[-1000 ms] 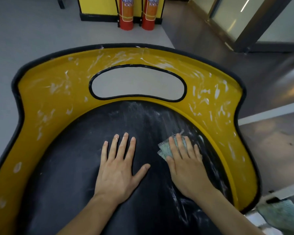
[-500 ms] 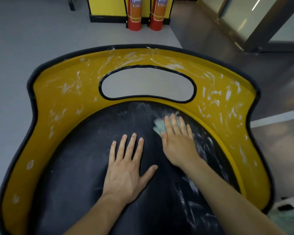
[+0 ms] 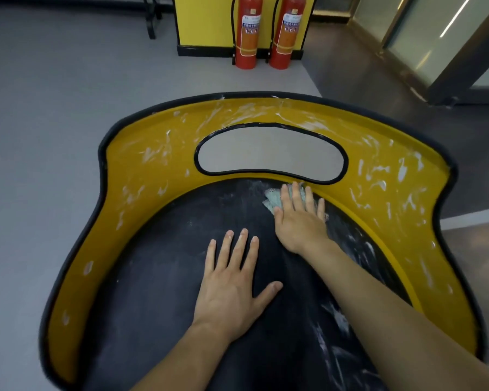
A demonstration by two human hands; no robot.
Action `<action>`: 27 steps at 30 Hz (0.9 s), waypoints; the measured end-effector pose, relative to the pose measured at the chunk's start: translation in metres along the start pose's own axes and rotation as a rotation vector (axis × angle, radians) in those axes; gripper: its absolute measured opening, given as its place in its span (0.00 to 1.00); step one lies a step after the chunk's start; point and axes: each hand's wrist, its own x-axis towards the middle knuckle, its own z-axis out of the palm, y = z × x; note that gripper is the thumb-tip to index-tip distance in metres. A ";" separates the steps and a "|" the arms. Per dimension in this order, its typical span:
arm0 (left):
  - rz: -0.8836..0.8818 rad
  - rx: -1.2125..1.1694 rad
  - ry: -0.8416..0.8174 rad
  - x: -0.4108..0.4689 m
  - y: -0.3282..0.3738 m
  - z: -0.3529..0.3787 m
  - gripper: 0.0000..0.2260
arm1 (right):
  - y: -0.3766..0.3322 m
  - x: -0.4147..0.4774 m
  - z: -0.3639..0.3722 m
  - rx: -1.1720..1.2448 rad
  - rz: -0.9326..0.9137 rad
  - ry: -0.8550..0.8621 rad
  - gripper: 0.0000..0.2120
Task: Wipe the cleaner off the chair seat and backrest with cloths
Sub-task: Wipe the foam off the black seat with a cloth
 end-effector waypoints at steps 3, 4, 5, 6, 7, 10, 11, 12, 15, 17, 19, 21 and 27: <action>-0.001 0.006 0.009 0.000 0.000 -0.002 0.40 | 0.004 -0.009 0.000 -0.012 -0.038 -0.005 0.28; -0.003 0.004 0.010 0.000 0.000 -0.002 0.40 | 0.008 -0.022 0.002 -0.012 -0.055 -0.002 0.28; 0.000 0.003 0.001 -0.001 0.000 -0.003 0.40 | 0.013 -0.040 0.005 -0.014 -0.064 -0.001 0.28; 0.004 0.005 -0.007 -0.001 0.000 -0.003 0.40 | 0.019 -0.060 0.009 -0.016 -0.066 -0.003 0.28; 0.007 0.008 -0.012 -0.001 0.000 -0.003 0.40 | 0.026 -0.082 0.015 -0.019 -0.067 0.000 0.28; 0.006 0.030 -0.026 -0.002 0.001 -0.006 0.40 | 0.045 -0.155 0.036 -0.064 -0.054 0.030 0.30; 0.005 0.040 -0.034 -0.002 0.002 -0.008 0.40 | 0.050 -0.180 0.042 -0.082 -0.027 0.024 0.30; 0.005 0.054 -0.043 -0.002 0.003 -0.010 0.40 | 0.053 -0.203 0.046 -0.092 -0.004 0.016 0.30; 0.000 0.068 -0.060 -0.002 0.005 -0.015 0.40 | 0.055 -0.241 0.056 -0.109 0.020 -0.021 0.31; -0.012 0.054 -0.051 -0.004 0.007 -0.015 0.41 | 0.056 -0.239 0.057 -0.107 0.024 -0.014 0.29; -0.001 0.048 -0.050 -0.010 0.013 -0.012 0.40 | 0.055 -0.220 0.051 -0.082 0.009 0.018 0.29; 0.038 0.056 -0.051 -0.018 0.021 -0.007 0.39 | 0.056 -0.187 0.039 -0.051 0.004 0.013 0.30; 0.061 0.028 -0.033 -0.031 0.027 -0.002 0.36 | 0.050 -0.094 0.003 0.031 0.102 -0.096 0.29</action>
